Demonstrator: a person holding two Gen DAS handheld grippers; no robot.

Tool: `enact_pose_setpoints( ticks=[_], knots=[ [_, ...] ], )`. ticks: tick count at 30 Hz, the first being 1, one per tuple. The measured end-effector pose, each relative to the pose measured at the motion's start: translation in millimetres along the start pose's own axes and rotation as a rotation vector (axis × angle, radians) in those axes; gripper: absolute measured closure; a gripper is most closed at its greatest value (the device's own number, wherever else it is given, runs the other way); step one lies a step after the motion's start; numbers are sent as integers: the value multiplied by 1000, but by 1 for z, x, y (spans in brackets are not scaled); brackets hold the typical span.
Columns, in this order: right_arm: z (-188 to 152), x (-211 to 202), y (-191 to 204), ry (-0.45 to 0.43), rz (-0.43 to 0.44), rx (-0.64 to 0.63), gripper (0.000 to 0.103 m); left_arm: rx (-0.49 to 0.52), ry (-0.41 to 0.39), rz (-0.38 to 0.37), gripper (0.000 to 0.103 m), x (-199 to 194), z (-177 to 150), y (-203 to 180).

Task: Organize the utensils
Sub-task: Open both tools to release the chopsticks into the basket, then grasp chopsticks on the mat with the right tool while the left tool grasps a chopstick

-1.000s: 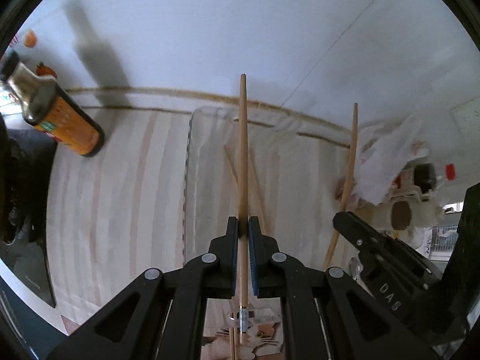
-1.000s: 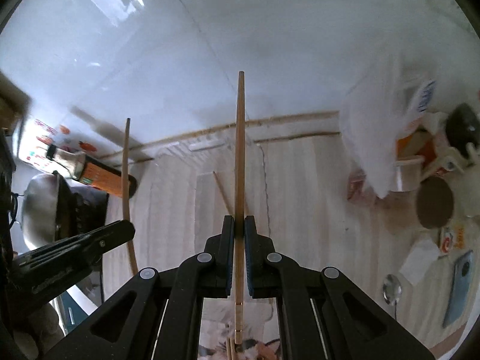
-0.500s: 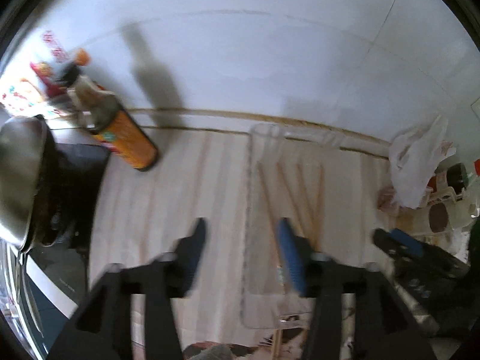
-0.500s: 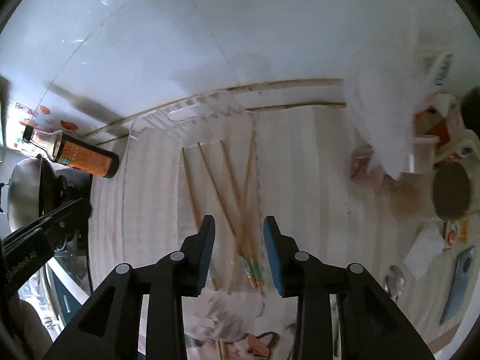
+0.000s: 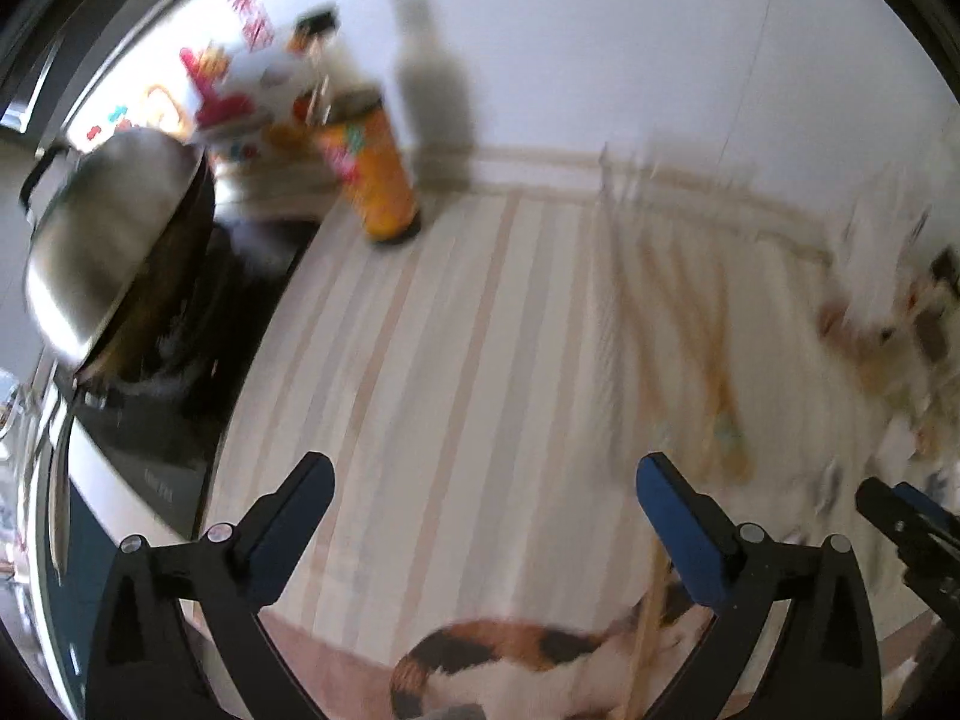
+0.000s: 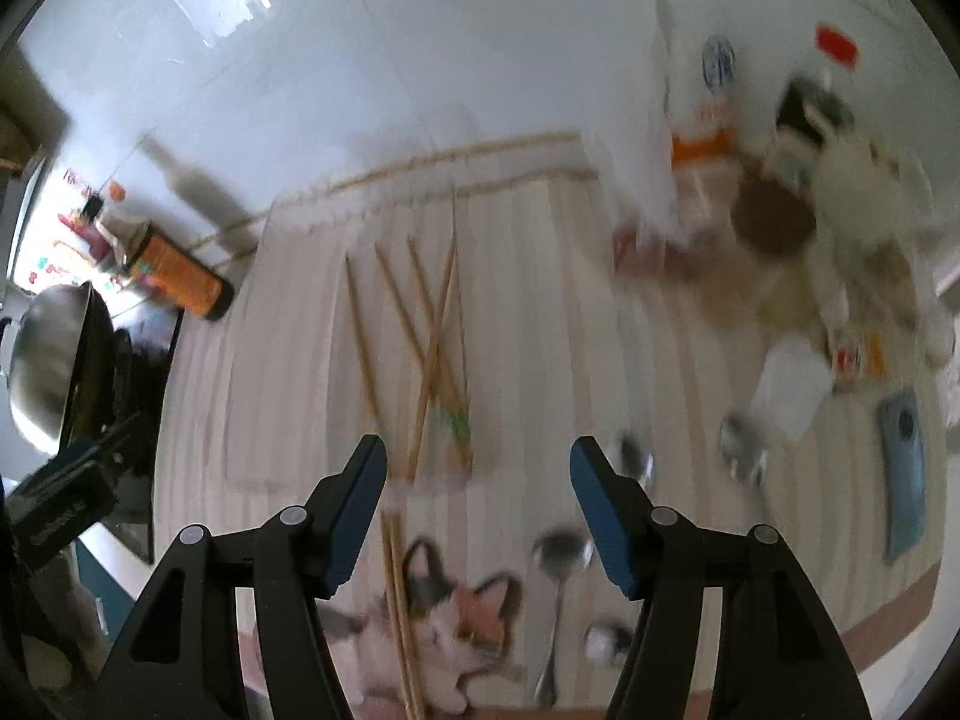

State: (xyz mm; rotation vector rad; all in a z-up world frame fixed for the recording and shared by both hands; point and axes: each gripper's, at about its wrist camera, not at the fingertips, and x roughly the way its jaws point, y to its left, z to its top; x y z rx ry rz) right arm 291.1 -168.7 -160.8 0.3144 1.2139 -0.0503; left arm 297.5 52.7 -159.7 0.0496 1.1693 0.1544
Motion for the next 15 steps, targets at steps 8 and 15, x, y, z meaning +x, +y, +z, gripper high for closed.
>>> enact_pose_setpoints(
  ticks=[8,15],
  knots=[
    [-80,68,17,243,81,-16,67,-5,138,99,0,54,-76,22],
    [-113,113,42,362,73,-81,68,-17,209,126,0,74,-108,35]
  ],
)
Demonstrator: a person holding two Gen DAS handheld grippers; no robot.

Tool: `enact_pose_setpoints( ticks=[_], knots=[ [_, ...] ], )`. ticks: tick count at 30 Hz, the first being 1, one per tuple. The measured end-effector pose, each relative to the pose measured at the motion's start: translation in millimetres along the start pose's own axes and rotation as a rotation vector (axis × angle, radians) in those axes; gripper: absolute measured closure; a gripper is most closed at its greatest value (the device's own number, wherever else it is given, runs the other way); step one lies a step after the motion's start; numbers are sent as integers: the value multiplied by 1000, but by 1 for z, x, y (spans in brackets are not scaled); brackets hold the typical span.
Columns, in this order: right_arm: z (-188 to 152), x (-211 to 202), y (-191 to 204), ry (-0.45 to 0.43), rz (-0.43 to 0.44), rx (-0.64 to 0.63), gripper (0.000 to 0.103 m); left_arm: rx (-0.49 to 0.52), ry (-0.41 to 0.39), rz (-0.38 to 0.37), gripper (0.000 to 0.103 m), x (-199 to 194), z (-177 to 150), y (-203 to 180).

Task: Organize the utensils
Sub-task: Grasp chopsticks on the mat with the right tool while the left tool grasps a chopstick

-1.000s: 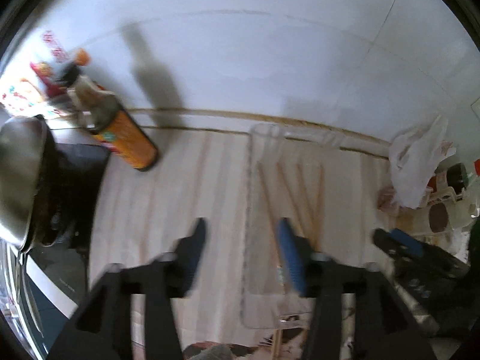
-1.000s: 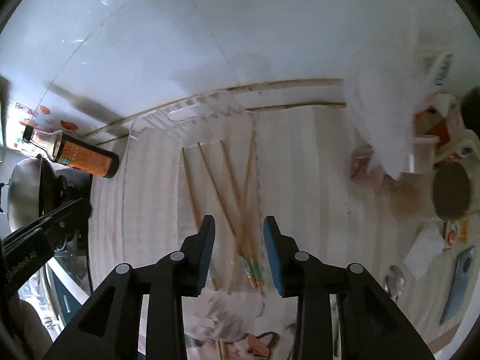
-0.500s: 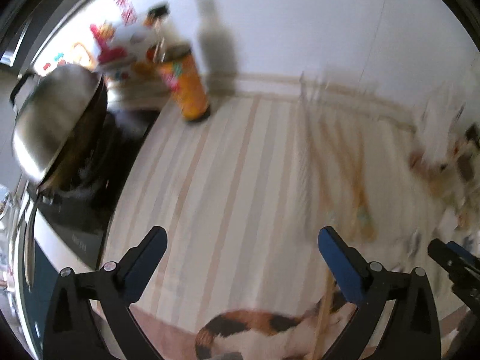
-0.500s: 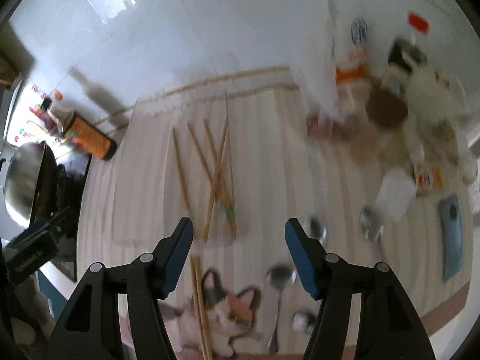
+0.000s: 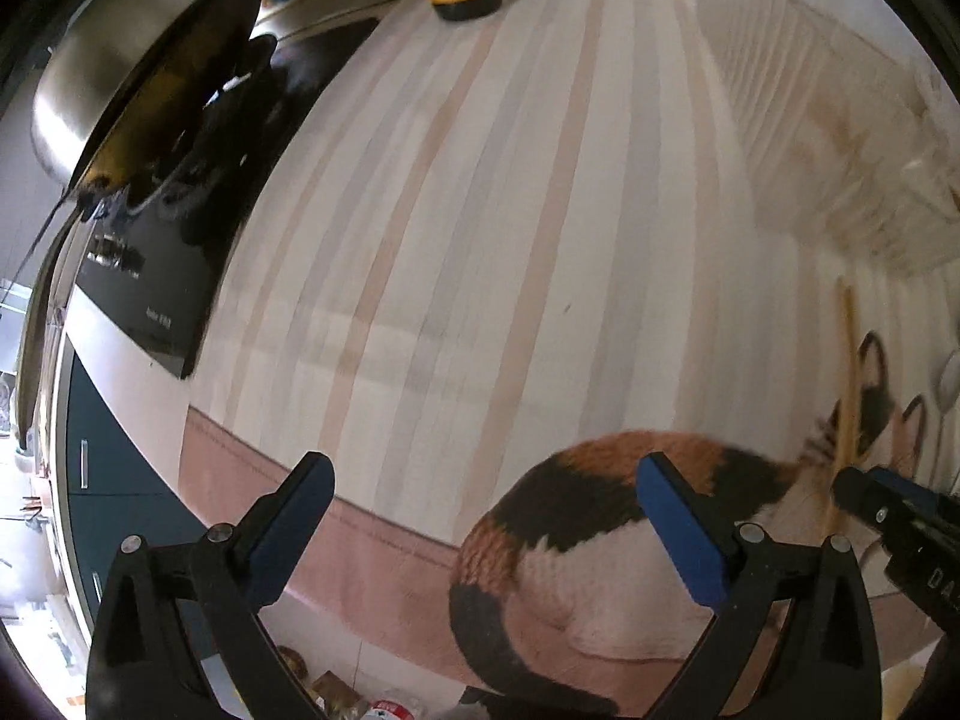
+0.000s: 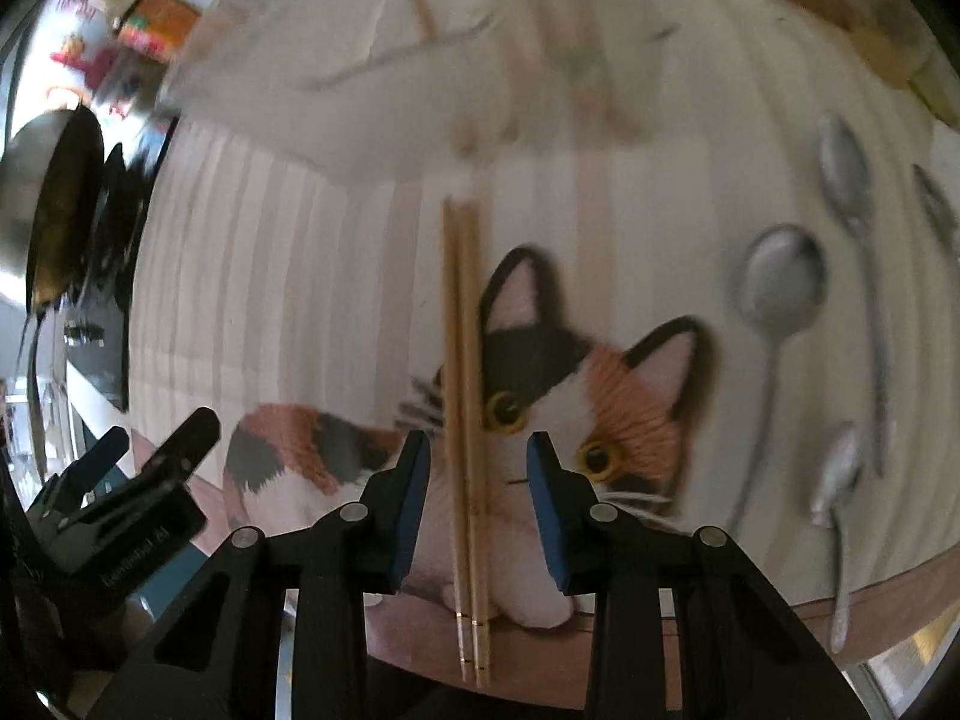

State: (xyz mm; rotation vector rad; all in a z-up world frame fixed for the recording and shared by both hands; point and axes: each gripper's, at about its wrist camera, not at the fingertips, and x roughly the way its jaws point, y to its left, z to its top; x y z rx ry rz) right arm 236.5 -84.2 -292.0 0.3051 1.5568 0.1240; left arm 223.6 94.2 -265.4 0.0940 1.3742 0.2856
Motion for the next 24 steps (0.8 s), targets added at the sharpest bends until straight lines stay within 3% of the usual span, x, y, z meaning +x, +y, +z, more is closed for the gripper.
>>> enact_pose_setpoints(
  ticks=[1,2,3,9,10,13,16,18,22,24],
  knots=[
    [1,4,2,11,-14,-7,69,-4,2,-2,0,1,-2,1],
    [0,4,5,-10,-34,-25,83,-8,4,-5,0,1,-3,2],
    [0,6,8,3,-48,-44,87,-11,7,-6,0,1,-3,2],
    [-5,0,5,-12,-104,-55,94,18,-13,-35,0,-8,-3,-11],
    [-5,-3,1,-13,-128,-50,103,27,-15,-44,0,-10,-4,-16],
    [-5,-6,-23,-5,-160,-10,103,62,-23,-60,0,-13,-2,-33],
    [-6,-11,-52,8,-112,63,103,104,-34,-65,0,-17,-2,-48],
    [-7,-18,-66,7,-23,119,99,125,-38,-54,0,-16,-1,-54],
    [-6,-21,-66,15,109,112,71,146,-56,-1,0,-17,0,-55],
    [-3,-16,-53,22,125,85,71,145,-60,25,0,-14,2,-47]
  ],
)
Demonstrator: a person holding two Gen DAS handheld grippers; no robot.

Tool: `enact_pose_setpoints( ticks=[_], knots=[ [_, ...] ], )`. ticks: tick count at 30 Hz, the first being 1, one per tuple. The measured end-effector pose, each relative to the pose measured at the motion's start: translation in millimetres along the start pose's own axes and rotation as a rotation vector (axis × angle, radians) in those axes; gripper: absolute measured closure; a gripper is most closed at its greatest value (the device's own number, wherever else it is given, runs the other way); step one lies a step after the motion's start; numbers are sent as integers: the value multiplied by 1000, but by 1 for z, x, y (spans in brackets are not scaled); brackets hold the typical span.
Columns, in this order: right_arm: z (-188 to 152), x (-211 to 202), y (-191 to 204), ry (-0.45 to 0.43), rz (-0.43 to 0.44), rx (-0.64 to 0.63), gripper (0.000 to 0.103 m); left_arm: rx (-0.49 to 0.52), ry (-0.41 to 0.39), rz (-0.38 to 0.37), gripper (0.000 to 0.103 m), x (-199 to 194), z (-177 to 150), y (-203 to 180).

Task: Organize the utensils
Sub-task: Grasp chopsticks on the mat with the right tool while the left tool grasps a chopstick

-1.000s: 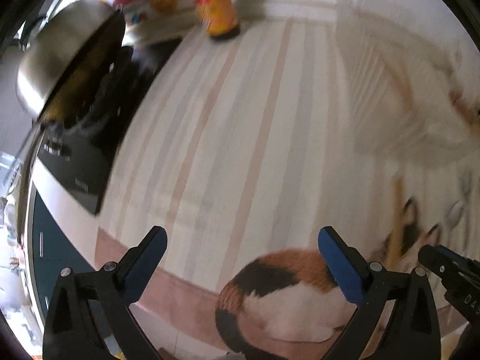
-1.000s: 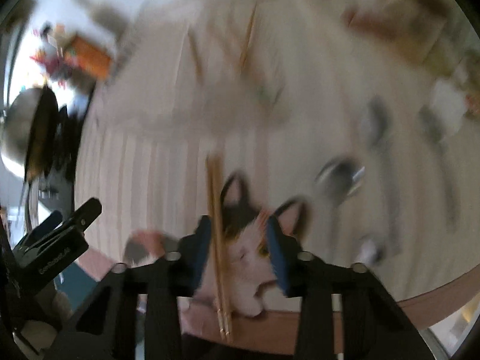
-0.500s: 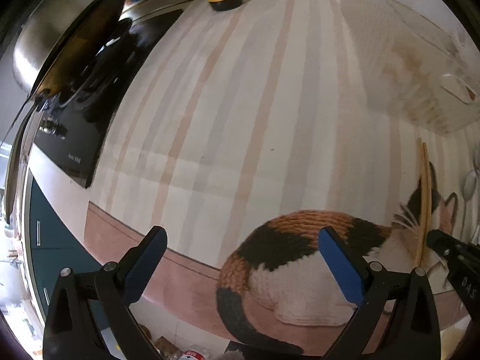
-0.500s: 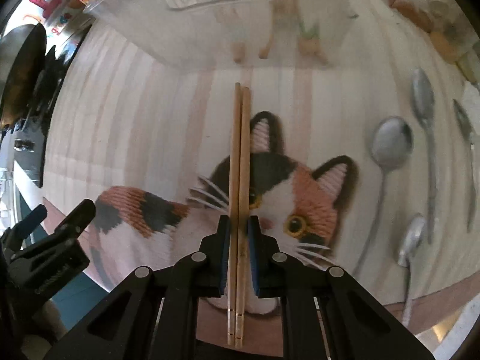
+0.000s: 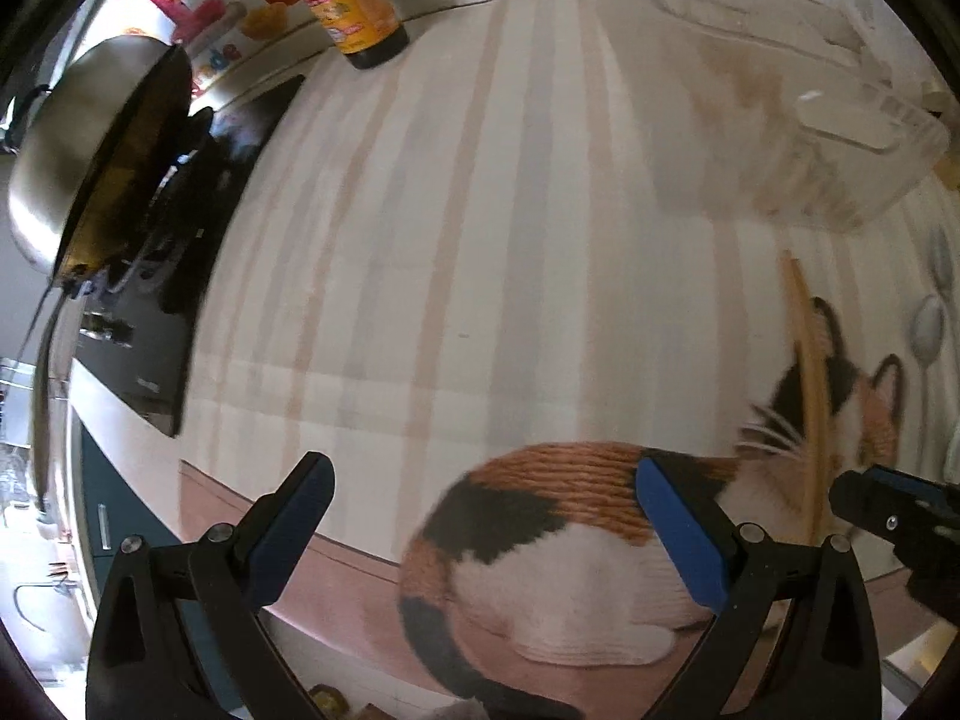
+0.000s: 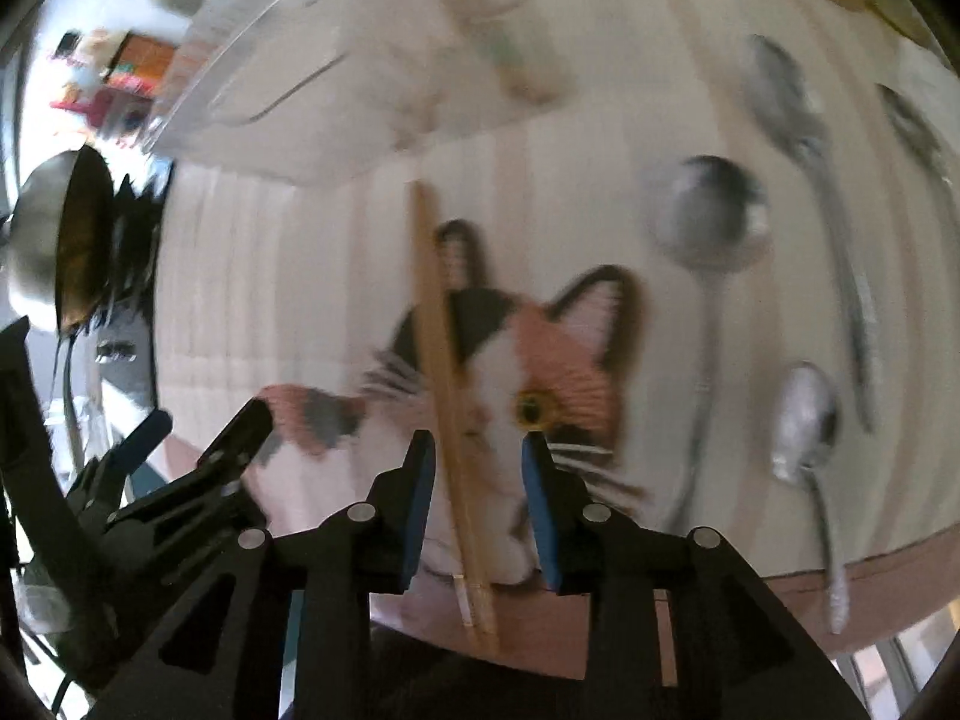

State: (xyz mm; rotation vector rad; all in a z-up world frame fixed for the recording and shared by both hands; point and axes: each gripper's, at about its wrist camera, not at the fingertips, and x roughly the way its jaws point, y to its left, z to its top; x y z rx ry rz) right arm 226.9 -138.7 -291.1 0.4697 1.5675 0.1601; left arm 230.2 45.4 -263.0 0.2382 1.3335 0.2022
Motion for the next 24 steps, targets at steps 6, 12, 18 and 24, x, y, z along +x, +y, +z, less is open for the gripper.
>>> enact_pose_setpoints(
  ticks=[6,12,18,24],
  knots=[
    [-2,25,34,25,-138,-87,85,-38,24,24,0,11,-4,24],
    [0,23,33,20,-184,-78,99,-57,36,12,0,11,-9,28],
    [-4,7,16,9,-307,-106,99,-39,25,-28,0,5,-9,16],
    [-4,-14,-28,-3,-307,-10,99,9,94,-263,1,-2,3,-38]
  ],
)
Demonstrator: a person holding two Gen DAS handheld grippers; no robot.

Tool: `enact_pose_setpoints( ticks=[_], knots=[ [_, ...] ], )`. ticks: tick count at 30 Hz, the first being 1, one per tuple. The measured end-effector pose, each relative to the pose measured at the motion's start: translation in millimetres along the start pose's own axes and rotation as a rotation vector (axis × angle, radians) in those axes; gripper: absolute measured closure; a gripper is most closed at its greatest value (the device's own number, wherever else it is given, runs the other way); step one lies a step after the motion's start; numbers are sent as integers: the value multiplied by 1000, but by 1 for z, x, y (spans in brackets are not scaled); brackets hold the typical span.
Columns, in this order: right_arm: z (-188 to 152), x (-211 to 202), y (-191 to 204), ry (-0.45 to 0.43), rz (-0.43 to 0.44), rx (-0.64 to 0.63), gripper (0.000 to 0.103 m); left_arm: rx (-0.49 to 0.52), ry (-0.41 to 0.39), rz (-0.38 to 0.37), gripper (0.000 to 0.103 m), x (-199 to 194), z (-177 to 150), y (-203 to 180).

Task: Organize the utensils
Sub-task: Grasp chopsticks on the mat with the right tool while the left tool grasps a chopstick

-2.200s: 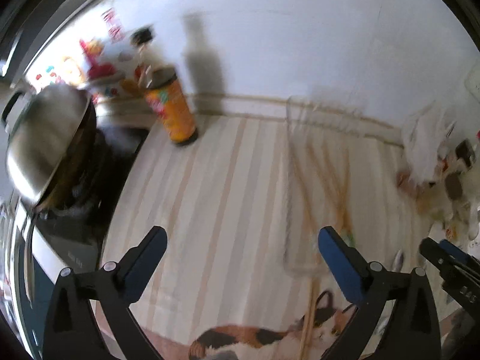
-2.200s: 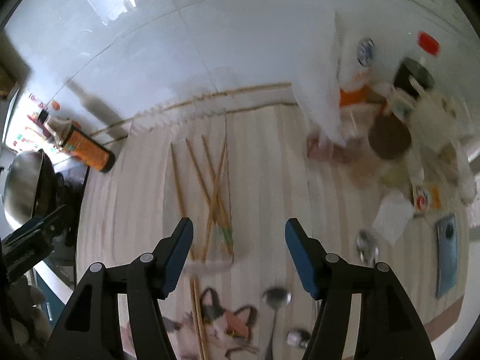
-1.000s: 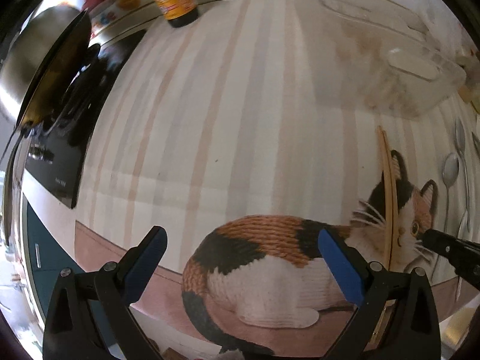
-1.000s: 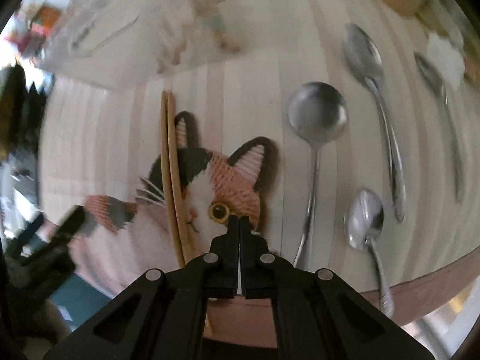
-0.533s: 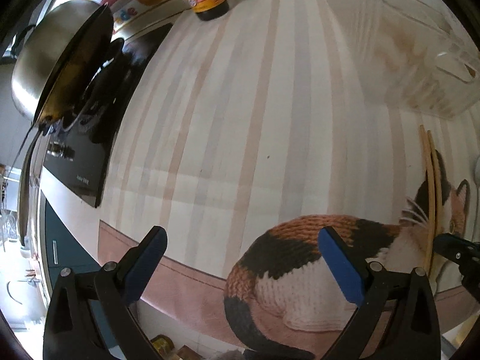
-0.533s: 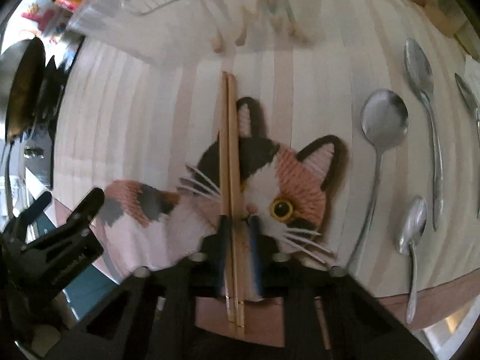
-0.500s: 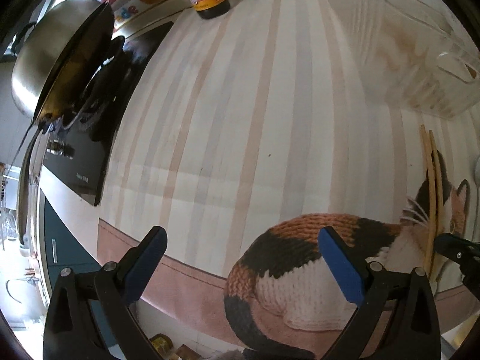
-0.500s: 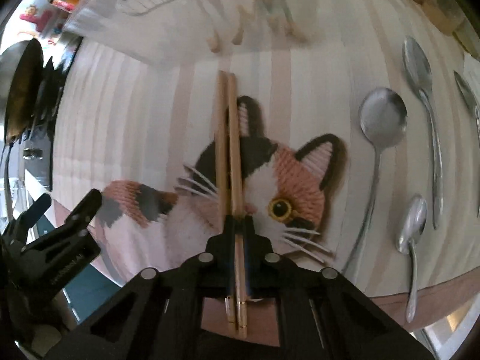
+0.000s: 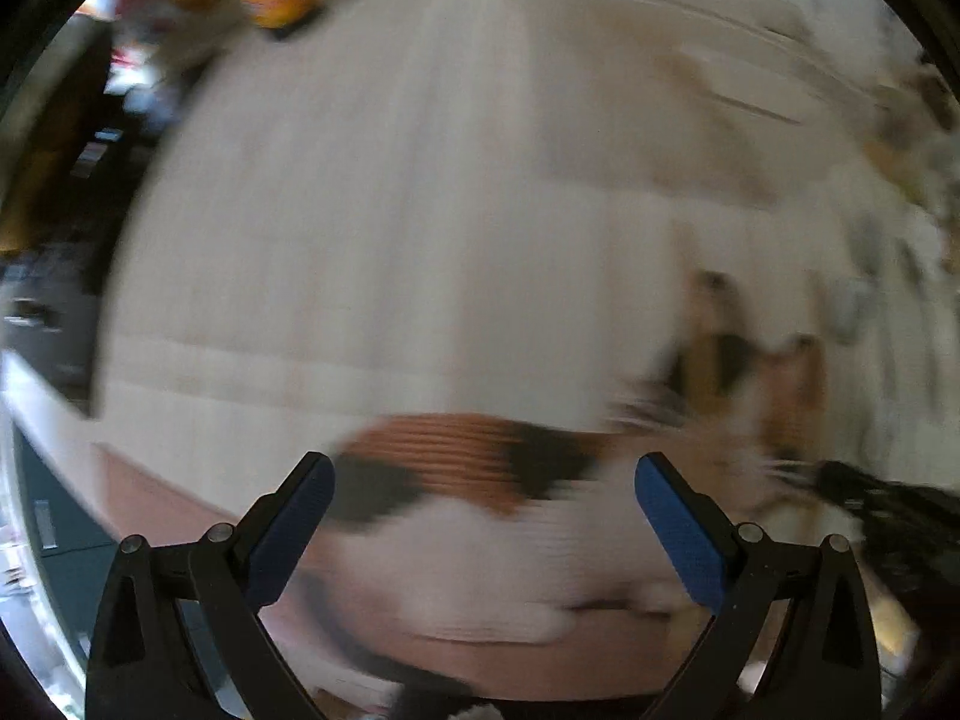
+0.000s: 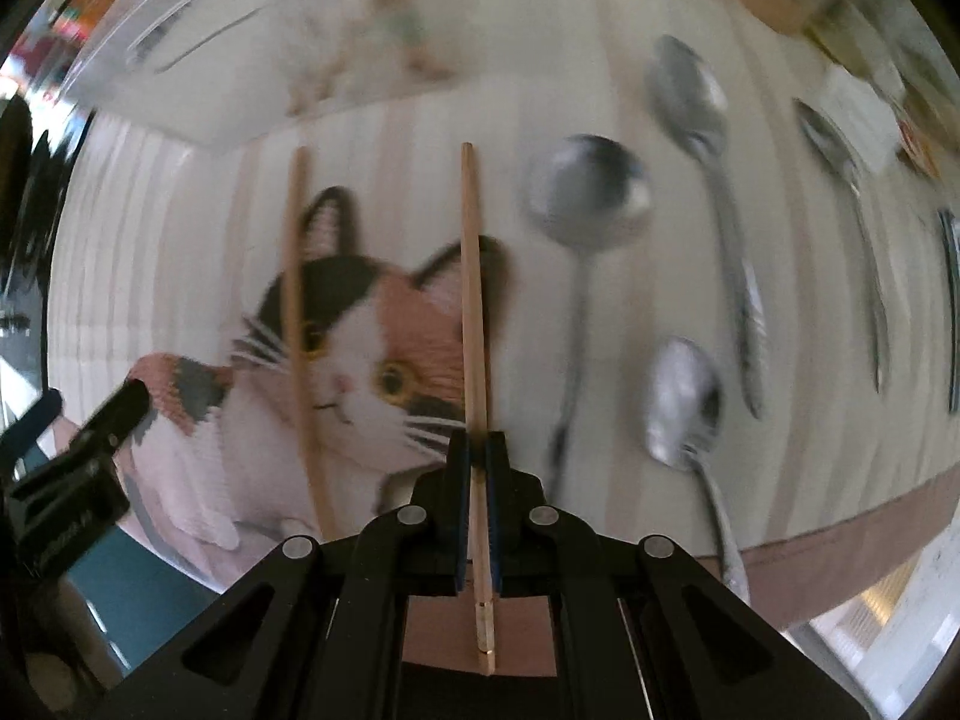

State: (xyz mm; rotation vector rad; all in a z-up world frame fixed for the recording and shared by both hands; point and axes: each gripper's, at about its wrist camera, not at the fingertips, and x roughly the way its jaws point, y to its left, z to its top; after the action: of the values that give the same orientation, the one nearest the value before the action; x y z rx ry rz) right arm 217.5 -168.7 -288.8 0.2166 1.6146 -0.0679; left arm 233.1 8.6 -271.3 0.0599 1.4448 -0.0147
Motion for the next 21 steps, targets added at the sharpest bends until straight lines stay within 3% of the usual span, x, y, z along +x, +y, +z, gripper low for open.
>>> enact_pose_setpoints(
  ticks=[1,3,5,6,9,11,13,18,21],
  knots=[
    [1,-1,-9,-2,3,17,99,11,16,-39,1,3,2,-10],
    [2,-3,-22,-2,11,49,99,34,67,-111,10,14,5,-29],
    [4,-4,-31,-4,17,68,99,72,99,-120,36,23,5,-46],
    [5,-5,-35,-7,19,78,99,95,86,-94,36,23,4,-52],
    [5,-7,-47,-13,24,94,98,175,34,-45,62,20,1,-59],
    [7,-8,-50,-15,31,104,98,189,28,-44,92,17,2,-53],
    [4,-8,-54,-19,35,108,98,179,40,-48,98,18,4,-39],
    [-2,-9,-52,-30,5,97,97,150,45,-23,98,20,3,-8],
    [-12,5,-12,-28,41,103,97,119,47,-42,98,20,4,1]
  ],
)
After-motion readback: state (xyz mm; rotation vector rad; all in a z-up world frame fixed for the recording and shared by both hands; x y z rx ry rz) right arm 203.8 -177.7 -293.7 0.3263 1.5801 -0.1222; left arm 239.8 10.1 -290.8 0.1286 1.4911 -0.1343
